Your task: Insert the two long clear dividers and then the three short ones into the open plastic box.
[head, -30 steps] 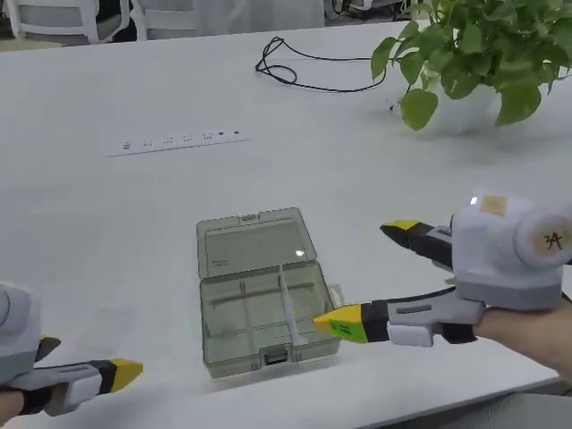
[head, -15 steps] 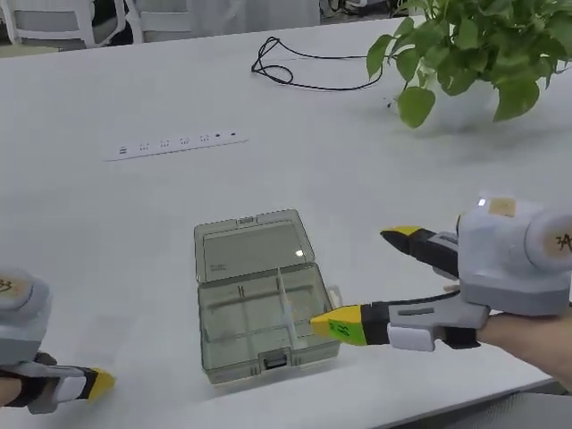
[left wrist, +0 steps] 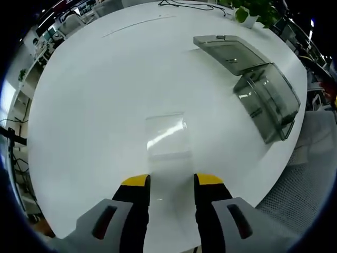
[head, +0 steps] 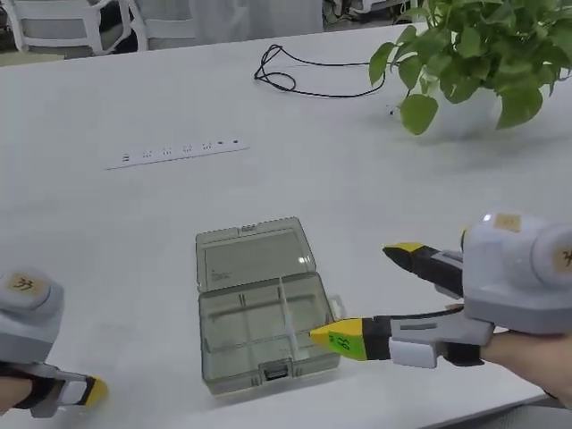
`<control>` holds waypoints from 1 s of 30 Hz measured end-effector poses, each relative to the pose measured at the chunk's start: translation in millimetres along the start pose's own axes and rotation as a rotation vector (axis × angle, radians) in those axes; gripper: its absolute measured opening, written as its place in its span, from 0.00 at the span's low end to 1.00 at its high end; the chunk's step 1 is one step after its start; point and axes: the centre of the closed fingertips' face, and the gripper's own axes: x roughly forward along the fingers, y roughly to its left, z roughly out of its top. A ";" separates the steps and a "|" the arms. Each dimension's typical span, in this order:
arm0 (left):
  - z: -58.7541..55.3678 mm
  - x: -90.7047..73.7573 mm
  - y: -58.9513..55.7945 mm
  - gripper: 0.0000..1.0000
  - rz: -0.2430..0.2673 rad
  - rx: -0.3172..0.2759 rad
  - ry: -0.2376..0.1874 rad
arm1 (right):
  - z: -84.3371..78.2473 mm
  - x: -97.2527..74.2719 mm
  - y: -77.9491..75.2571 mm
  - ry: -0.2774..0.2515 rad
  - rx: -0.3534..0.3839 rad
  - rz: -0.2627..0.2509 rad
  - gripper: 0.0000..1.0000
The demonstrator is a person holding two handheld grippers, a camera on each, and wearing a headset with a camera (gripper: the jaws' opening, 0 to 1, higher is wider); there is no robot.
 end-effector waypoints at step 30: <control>-2.6 -12.2 7.3 0.30 0.002 -0.080 -0.045 | -7.0 7.8 10.1 0.005 0.076 0.026 0.95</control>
